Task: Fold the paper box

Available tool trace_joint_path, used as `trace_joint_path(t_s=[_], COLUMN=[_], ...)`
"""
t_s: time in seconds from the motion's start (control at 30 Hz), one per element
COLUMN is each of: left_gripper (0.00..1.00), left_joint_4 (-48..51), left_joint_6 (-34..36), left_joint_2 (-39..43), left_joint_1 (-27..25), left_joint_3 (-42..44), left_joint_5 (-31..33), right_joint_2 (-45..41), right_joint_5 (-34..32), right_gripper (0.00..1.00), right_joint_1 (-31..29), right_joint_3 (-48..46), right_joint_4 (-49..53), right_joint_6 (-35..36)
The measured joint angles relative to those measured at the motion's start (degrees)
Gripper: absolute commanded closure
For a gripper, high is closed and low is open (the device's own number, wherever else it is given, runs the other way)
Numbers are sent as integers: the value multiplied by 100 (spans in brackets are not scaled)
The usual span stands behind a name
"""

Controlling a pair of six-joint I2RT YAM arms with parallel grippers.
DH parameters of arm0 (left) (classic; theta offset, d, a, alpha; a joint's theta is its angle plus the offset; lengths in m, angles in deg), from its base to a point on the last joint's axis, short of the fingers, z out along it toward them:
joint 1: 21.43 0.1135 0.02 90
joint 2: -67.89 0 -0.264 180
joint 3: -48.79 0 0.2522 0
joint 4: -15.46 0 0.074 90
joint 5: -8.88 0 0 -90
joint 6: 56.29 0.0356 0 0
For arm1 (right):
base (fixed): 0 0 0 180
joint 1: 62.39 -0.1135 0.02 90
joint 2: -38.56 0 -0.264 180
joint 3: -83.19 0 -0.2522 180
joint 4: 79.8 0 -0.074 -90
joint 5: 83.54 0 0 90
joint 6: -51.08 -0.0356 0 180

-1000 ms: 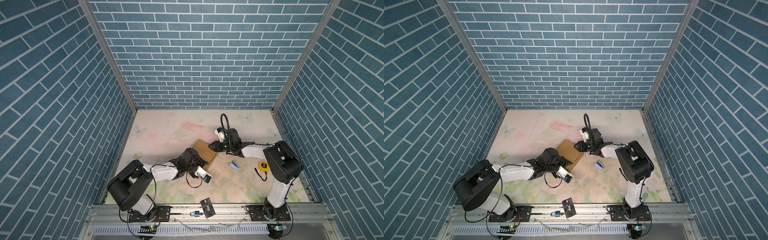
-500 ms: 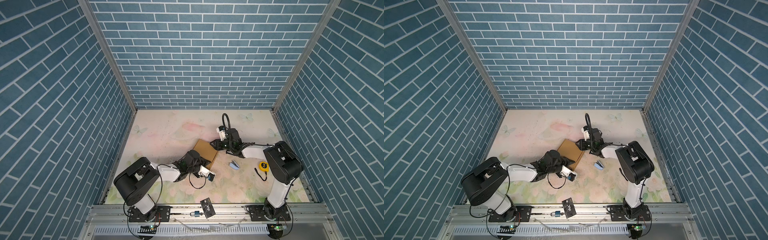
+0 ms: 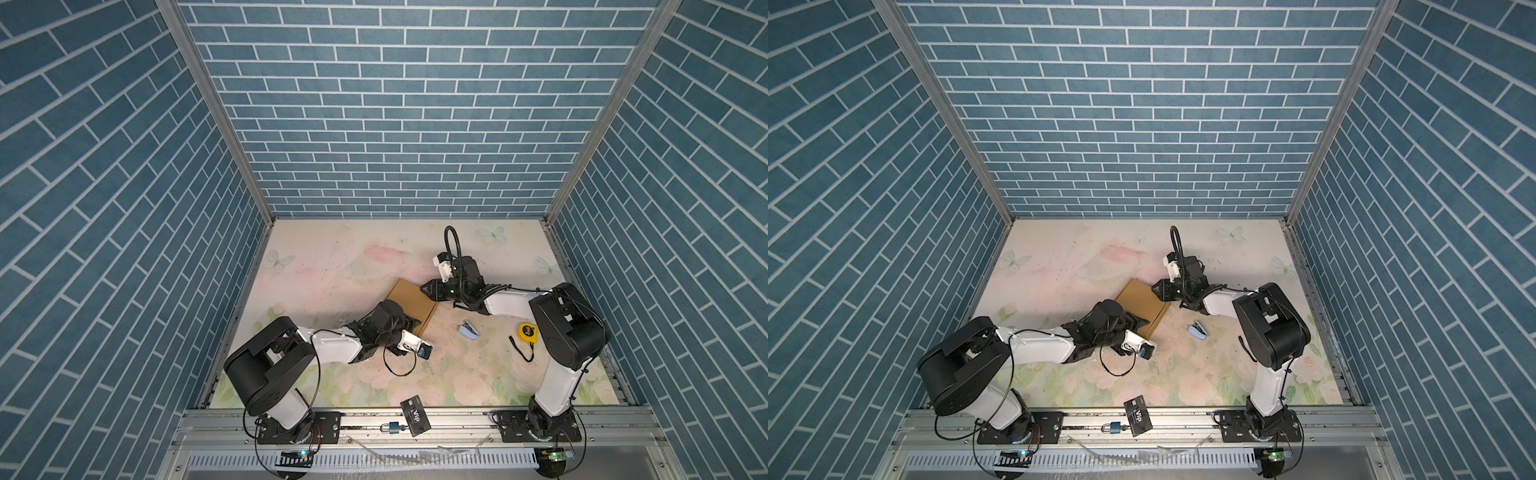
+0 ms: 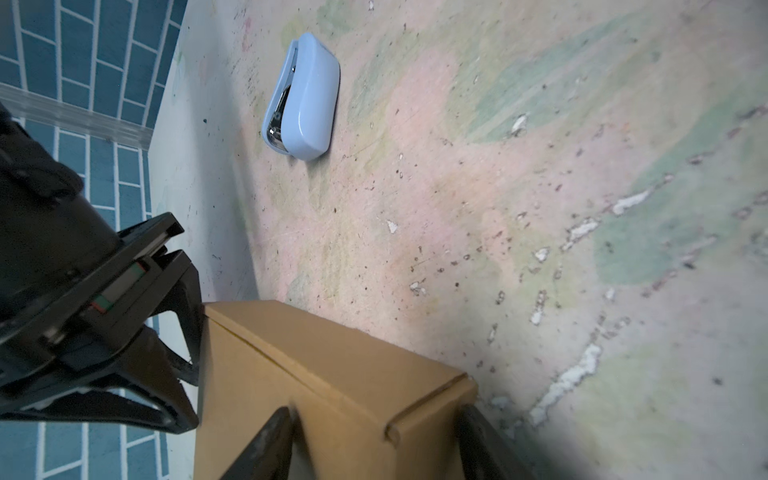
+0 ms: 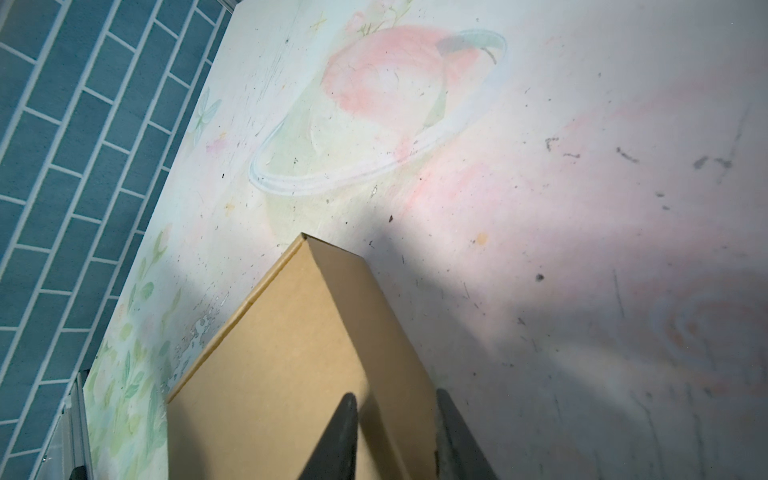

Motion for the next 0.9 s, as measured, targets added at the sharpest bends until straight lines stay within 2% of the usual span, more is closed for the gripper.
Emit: trace_joint_path(t_s=[0.13,0.37,0.53,0.6,0.63,0.9], left_gripper=[48,49,35,20,2,0], left_joint_4=[472,813,1209,1845,2138,4360], left_joint_6=[-374,-944,-1097,-968,-909,-153], left_joint_2=[2,-46,-37,0,46,774], left_joint_1=[-31,-98,-107,-68,-39,577], left_joint_3=[-273,-540,-730,-1049,-1204,-2107], left_joint_5=[-2,-15,15,-42,-76,-286], right_joint_2=[-2,-15,-44,-63,-72,-83], right_joint_5=[-4,-50,-39,35,66,472], right_gripper=[68,68,68,68,68,68], right_joint_1=[0,11,13,13,15,129], right_joint_3=[-13,-85,-55,-66,-68,-22], right_joint_4=[-44,-155,-39,63,116,417], right_joint_6=[0,4,20,24,22,37])
